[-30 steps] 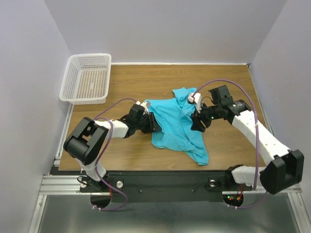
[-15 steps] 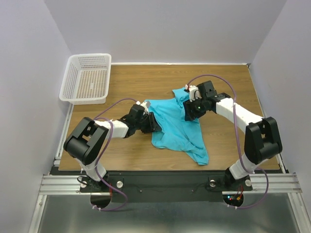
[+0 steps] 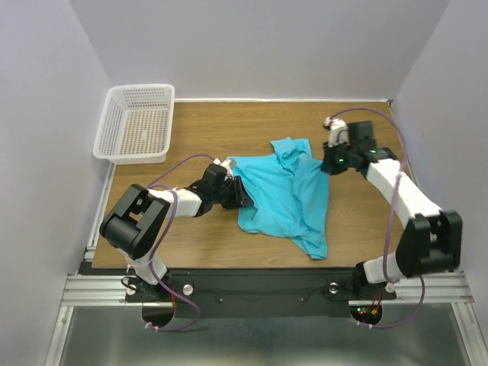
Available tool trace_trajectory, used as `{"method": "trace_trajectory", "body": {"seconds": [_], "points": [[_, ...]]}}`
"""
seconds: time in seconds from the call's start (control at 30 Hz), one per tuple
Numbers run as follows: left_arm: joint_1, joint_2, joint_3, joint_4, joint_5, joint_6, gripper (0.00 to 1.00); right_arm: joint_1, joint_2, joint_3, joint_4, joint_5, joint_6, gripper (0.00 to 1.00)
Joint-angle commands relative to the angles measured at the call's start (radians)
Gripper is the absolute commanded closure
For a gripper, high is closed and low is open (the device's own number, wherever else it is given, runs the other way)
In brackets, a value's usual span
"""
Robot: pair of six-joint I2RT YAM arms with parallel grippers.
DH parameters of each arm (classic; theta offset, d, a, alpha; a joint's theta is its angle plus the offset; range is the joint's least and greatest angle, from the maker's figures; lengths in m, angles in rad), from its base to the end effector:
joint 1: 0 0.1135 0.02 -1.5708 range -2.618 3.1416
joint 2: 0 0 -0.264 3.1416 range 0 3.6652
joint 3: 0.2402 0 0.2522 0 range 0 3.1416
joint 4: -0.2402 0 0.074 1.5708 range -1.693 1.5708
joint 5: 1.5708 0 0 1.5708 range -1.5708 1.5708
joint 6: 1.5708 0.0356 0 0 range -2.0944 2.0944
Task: Fold and stack the t-shirts
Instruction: Flatten the tshirt out
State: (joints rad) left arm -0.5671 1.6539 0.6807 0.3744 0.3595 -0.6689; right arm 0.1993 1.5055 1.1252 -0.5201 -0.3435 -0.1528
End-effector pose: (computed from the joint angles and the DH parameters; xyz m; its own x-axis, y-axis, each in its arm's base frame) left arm 0.2615 -0.1814 0.1473 -0.8368 -0.1553 -0.5250 0.2920 0.6847 -0.6678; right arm 0.3106 0.0750 0.2575 -0.6995 -0.2875 -0.6542 -0.5038 0.8476 0.1663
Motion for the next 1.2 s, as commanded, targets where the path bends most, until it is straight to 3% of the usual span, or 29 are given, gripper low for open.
{"method": "trace_trajectory", "body": {"seconds": [0.0,0.07,0.1,0.13,0.2,0.23,0.4,0.57,0.77,0.97,1.17], "points": [[0.010,-0.011,-0.027,-0.081,-0.047,0.045,0.54,-0.116,-0.200,-0.086,-0.078,0.113,-0.194,0.99],[0.010,-0.016,-0.032,-0.081,-0.045,0.049,0.54,-0.153,-0.261,-0.142,-0.099,0.141,-0.228,0.98],[0.010,-0.014,-0.033,-0.081,-0.045,0.051,0.54,-0.172,-0.277,-0.206,-0.100,0.182,-0.234,0.88],[0.010,-0.008,-0.033,-0.081,-0.041,0.052,0.54,-0.178,-0.301,-0.228,-0.100,0.207,-0.237,0.70],[0.012,-0.005,-0.032,-0.080,-0.036,0.055,0.54,-0.195,-0.317,-0.269,-0.098,0.268,-0.237,0.53],[0.012,0.000,-0.032,-0.080,-0.034,0.057,0.54,-0.195,-0.323,-0.290,-0.098,0.277,-0.226,0.38],[0.012,0.000,-0.023,-0.085,-0.036,0.061,0.54,-0.305,-0.358,-0.257,-0.090,0.269,-0.205,0.21],[0.012,0.009,-0.010,-0.084,-0.028,0.063,0.54,-0.321,-0.257,-0.183,-0.081,0.228,-0.145,0.20],[0.012,0.009,-0.015,-0.069,-0.024,0.057,0.54,-0.445,-0.013,-0.041,0.055,0.140,0.015,0.25],[0.010,0.012,-0.018,-0.065,-0.017,0.058,0.54,-0.460,0.247,0.103,0.083,0.035,-0.037,0.28],[0.010,0.014,-0.021,-0.062,-0.014,0.055,0.54,-0.460,0.386,0.215,0.086,-0.037,-0.094,0.28]]}}
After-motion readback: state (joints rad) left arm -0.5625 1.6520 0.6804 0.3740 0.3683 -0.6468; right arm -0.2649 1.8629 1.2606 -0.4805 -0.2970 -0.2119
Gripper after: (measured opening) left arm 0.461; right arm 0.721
